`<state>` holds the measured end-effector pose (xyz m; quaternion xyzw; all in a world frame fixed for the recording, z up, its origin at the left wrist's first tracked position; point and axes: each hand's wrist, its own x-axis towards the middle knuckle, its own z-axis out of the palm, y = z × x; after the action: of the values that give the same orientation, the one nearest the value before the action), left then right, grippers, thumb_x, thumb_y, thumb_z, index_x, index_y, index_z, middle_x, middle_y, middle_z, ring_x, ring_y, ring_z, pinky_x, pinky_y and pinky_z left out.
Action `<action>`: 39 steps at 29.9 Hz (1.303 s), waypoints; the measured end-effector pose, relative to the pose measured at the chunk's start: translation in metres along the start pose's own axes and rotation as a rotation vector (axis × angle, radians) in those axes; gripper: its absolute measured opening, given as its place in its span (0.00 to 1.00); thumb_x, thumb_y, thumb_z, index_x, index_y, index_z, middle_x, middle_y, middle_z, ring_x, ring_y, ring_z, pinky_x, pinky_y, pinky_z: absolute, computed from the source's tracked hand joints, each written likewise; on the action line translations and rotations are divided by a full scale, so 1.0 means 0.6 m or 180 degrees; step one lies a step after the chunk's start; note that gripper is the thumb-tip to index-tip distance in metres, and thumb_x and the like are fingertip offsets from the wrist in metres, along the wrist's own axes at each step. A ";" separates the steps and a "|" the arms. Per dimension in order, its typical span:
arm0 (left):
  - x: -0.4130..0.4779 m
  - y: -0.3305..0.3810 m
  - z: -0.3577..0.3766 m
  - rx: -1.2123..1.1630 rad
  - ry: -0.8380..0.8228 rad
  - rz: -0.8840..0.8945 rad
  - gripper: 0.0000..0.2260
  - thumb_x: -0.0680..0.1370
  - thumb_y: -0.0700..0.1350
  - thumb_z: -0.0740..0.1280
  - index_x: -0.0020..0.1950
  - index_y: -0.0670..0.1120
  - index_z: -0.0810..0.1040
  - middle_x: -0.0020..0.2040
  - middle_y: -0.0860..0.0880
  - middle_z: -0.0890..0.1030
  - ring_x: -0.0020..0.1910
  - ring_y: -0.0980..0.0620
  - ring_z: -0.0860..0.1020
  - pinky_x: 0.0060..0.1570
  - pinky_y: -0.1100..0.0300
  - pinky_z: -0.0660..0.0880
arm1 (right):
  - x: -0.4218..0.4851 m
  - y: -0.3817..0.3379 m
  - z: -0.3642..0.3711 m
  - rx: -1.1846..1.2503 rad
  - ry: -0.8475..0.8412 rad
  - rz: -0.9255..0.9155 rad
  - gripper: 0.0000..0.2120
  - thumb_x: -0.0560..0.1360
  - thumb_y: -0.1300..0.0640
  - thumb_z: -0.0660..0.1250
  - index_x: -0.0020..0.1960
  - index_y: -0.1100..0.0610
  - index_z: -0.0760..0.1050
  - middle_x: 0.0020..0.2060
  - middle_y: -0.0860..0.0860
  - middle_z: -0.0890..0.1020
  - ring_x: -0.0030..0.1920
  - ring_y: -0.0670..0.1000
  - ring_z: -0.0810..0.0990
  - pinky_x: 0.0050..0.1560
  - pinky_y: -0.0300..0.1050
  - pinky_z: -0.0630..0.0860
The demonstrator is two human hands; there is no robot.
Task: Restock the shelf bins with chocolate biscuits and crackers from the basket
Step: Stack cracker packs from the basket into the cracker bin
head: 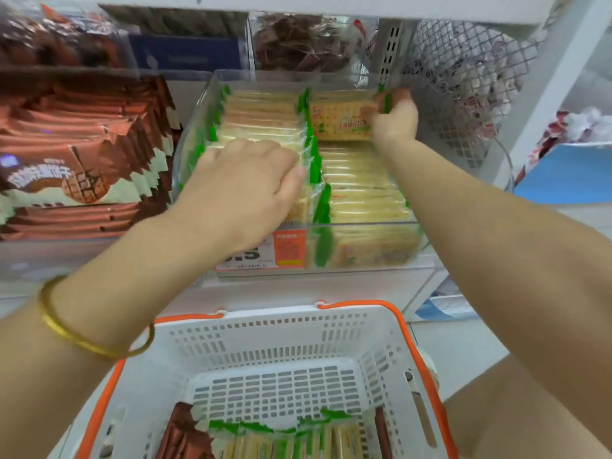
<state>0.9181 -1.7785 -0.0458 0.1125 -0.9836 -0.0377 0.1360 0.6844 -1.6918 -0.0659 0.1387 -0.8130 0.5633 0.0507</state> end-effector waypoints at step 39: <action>-0.314 -0.001 0.235 0.0511 -0.2099 0.1072 0.16 0.81 0.47 0.55 0.69 0.47 0.68 0.69 0.48 0.67 0.66 0.48 0.66 0.63 0.51 0.68 | -0.532 0.472 0.022 -0.3193 -0.4310 0.0684 0.36 0.76 0.72 0.58 0.78 0.56 0.46 0.77 0.56 0.54 0.70 0.57 0.67 0.63 0.50 0.72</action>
<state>1.0558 -1.7292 -0.2298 -0.0587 -0.9791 0.0283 -0.1929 0.9106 -1.5577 -0.4024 0.3291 -0.8302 -0.0667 -0.4451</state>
